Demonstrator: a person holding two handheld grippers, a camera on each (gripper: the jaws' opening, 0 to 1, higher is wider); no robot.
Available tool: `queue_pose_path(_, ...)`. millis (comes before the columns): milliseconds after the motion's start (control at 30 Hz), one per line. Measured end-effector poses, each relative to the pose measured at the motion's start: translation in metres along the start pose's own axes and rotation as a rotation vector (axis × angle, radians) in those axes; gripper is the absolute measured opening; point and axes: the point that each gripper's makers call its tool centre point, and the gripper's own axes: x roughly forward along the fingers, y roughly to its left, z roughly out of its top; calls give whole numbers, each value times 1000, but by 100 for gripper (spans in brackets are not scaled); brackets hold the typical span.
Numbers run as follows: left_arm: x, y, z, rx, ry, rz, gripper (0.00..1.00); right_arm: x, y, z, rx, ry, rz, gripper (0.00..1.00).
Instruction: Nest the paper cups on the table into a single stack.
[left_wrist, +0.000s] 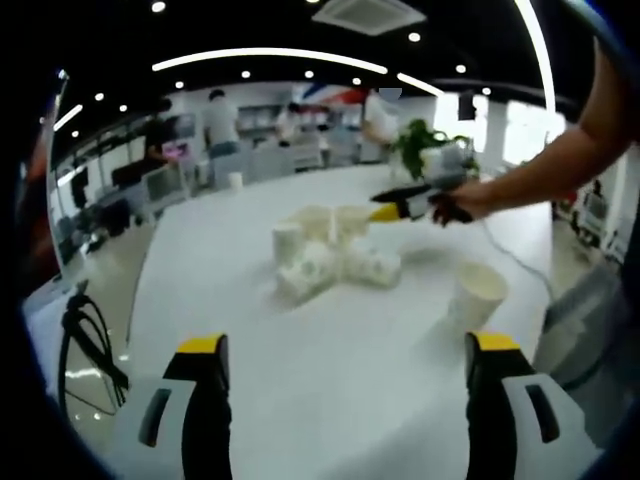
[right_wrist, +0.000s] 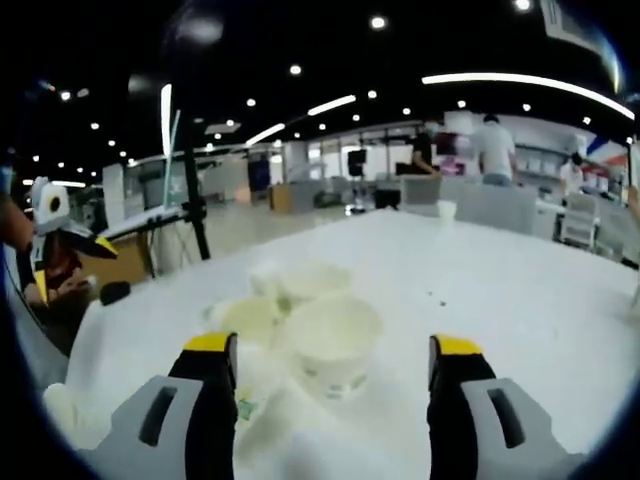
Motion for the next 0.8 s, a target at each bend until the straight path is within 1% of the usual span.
queue_pose_path(33,0,0,0,-1,-1,0,97,3,-1,-1,-4,4,-2,72)
queue_pose_path(233,-2,2,-4,-1,8,4,96,15,-1,3,-2,2,-1,70)
queue_pose_path(333,-5,5,-5,-3,12,10,96,22,0,1,12,8,-1,67)
queue_pose_path(433,-6,8,-6,-11,12,19,96,28,0,0,-2,11,-5,64)
queue_pose_path(533,-8,9,-8,-15,18,23,96,33,0,0,10,15,-4,63)
queue_pose_path(733,-9,9,-8,-15,12,27,95,38,2,-8,-8,47,3,60)
queue_pose_path(800,-9,9,-7,-21,7,27,95,40,4,-12,0,54,3,59)
